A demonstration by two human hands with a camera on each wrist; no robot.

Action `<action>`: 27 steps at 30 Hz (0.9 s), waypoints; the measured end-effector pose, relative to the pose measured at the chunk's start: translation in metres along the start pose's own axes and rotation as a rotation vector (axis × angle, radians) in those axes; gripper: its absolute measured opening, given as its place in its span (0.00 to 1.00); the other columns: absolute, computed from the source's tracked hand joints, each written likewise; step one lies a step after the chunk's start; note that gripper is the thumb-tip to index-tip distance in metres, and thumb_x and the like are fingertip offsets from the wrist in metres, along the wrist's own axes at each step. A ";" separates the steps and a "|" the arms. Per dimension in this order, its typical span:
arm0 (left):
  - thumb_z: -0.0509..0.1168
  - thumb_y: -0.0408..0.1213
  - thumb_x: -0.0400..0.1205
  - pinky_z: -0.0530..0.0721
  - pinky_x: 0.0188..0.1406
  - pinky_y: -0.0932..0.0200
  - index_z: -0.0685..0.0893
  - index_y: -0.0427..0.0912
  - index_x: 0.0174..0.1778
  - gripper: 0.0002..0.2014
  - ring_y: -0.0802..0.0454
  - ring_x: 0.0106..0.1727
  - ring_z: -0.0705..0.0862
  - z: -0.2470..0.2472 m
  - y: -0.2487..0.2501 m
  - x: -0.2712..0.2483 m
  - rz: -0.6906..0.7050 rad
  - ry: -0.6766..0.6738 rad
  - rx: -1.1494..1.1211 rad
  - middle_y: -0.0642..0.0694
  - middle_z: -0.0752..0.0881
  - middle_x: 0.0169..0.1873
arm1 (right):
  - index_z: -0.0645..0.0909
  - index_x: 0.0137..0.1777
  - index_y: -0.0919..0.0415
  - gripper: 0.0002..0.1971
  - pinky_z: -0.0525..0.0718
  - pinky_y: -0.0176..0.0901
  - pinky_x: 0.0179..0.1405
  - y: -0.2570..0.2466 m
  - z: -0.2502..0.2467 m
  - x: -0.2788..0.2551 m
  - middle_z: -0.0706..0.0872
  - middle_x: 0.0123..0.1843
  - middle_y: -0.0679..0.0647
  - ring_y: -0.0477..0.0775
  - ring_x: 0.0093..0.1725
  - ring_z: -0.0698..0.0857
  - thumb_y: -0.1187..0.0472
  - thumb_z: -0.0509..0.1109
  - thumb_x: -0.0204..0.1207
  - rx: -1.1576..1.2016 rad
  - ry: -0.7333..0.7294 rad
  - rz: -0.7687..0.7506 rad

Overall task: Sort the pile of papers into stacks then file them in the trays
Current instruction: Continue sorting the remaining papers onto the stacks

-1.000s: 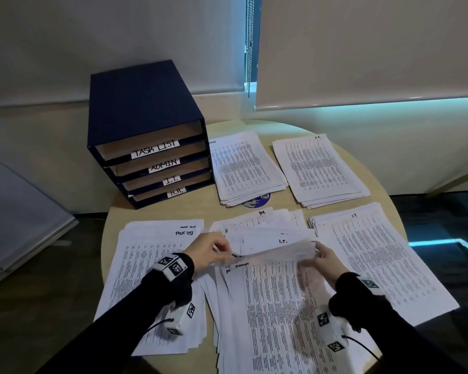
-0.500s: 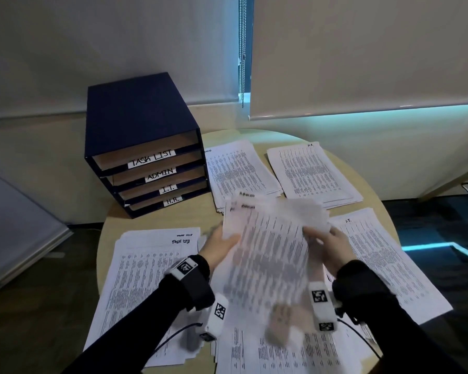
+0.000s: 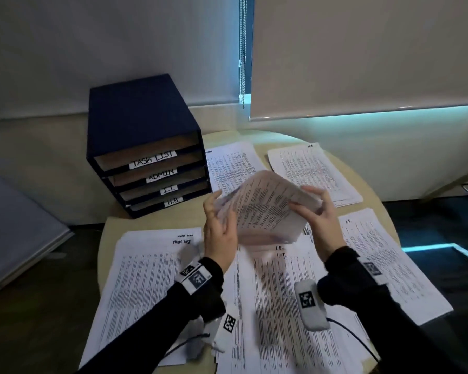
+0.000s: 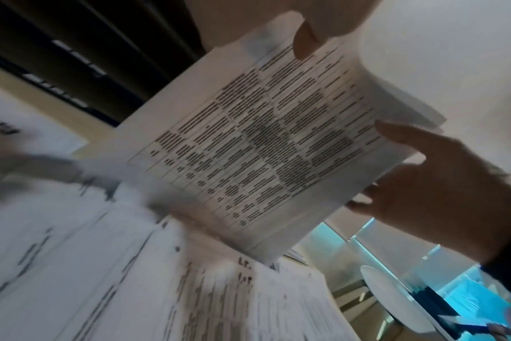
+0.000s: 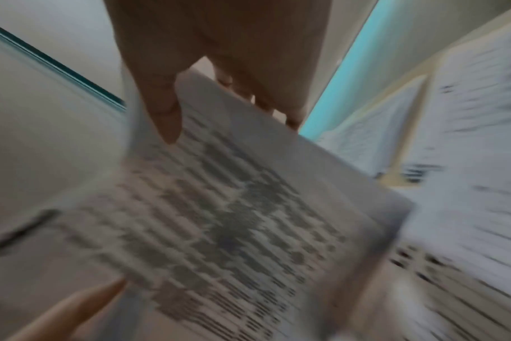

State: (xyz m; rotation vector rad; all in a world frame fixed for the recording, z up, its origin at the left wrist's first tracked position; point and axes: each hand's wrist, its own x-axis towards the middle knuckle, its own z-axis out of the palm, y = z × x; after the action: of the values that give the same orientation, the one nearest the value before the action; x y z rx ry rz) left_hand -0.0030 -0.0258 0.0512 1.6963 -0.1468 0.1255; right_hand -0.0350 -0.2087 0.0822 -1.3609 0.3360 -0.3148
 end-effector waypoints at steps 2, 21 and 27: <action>0.57 0.33 0.87 0.75 0.65 0.57 0.64 0.66 0.64 0.20 0.51 0.69 0.76 0.000 -0.006 0.005 -0.089 0.030 -0.039 0.69 0.70 0.61 | 0.78 0.54 0.58 0.19 0.83 0.46 0.50 0.017 -0.005 0.007 0.86 0.53 0.58 0.57 0.55 0.84 0.67 0.77 0.64 0.018 0.067 0.085; 0.69 0.51 0.79 0.60 0.80 0.44 0.52 0.45 0.85 0.43 0.42 0.82 0.60 0.015 -0.074 0.038 -0.733 0.047 -0.175 0.43 0.58 0.83 | 0.70 0.60 0.71 0.15 0.73 0.58 0.67 0.098 0.013 0.046 0.80 0.58 0.62 0.62 0.61 0.78 0.66 0.56 0.75 -0.180 0.113 0.350; 0.61 0.43 0.87 0.67 0.75 0.53 0.65 0.39 0.79 0.26 0.44 0.76 0.71 0.019 -0.078 0.042 -0.722 0.031 -0.051 0.43 0.73 0.76 | 0.71 0.64 0.65 0.15 0.84 0.60 0.57 0.101 0.019 0.050 0.83 0.55 0.57 0.63 0.55 0.83 0.73 0.60 0.79 -0.111 0.101 0.424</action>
State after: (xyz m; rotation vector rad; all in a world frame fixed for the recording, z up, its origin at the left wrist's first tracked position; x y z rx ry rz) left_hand 0.0512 -0.0358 -0.0204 1.6010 0.4820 -0.3867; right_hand 0.0205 -0.1941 -0.0164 -1.3464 0.7217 -0.0106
